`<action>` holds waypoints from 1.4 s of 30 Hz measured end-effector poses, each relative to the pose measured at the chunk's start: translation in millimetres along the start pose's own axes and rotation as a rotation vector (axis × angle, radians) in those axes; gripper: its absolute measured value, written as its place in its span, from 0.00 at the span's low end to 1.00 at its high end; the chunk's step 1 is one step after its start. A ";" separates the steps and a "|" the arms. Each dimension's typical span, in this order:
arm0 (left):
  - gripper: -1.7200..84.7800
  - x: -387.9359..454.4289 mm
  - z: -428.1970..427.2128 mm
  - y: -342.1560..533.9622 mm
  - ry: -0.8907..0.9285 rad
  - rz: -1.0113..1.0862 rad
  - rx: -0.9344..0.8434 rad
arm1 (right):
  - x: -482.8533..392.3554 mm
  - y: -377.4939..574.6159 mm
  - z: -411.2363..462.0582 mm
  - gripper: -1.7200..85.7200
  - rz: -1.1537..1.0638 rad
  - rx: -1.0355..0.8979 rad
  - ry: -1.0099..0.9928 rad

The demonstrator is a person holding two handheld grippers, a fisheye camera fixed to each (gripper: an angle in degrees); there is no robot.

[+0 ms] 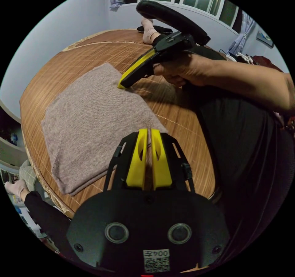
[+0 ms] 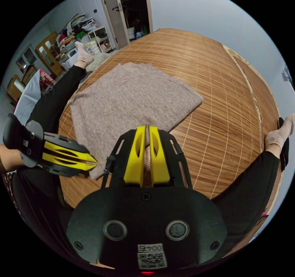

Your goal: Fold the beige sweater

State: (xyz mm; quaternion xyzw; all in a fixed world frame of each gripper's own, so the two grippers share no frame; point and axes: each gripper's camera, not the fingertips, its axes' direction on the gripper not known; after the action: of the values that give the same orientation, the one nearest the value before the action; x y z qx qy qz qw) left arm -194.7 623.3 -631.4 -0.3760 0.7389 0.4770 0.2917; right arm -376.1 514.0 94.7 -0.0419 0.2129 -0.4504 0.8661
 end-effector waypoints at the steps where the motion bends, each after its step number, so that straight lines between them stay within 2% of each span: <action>1: 0.04 1.4 0.9 0.5 0.000 -0.002 -0.001 | -2.2 2.5 0.4 0.06 0.008 0.009 -0.008; 12: 0.04 1.8 1.2 16.7 0.015 -0.020 0.075 | -17.4 26.7 -16.1 0.07 0.077 0.126 -0.100; 14: 0.04 -7.3 -1.5 19.1 0.075 -0.058 0.078 | -24.7 35.0 -29.8 0.09 0.072 0.201 -0.106; 18: 0.04 -26.7 -19.0 28.1 0.194 -0.131 0.139 | -47.3 43.1 -39.6 0.11 0.012 0.224 -0.113; 21: 0.04 -45.5 -44.4 47.7 0.146 -0.248 0.275 | -69.3 47.0 -42.0 0.11 -0.044 0.228 -0.116; 23: 0.04 -62.5 -58.3 60.1 0.042 -0.344 0.328 | -88.2 47.3 -40.5 0.12 -0.098 0.223 -0.095; 29: 0.05 -102.8 -62.3 64.7 -0.157 -0.497 0.295 | -123.8 43.7 -26.4 0.12 -0.198 0.174 -0.009; 35: 0.04 -130.2 -29.1 72.9 -0.203 -0.576 0.145 | -140.4 39.7 -4.6 0.12 -0.267 0.092 0.106; 42: 0.03 -144.8 -20.8 84.0 -0.131 -0.592 0.177 | -133.3 43.0 12.0 0.11 -0.253 0.107 0.099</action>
State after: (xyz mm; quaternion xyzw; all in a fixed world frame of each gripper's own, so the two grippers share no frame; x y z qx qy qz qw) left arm -187.0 666.3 -468.4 -0.5164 0.6157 0.3285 0.4964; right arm -405.5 644.3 138.3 -0.0001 0.2240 -0.5681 0.7919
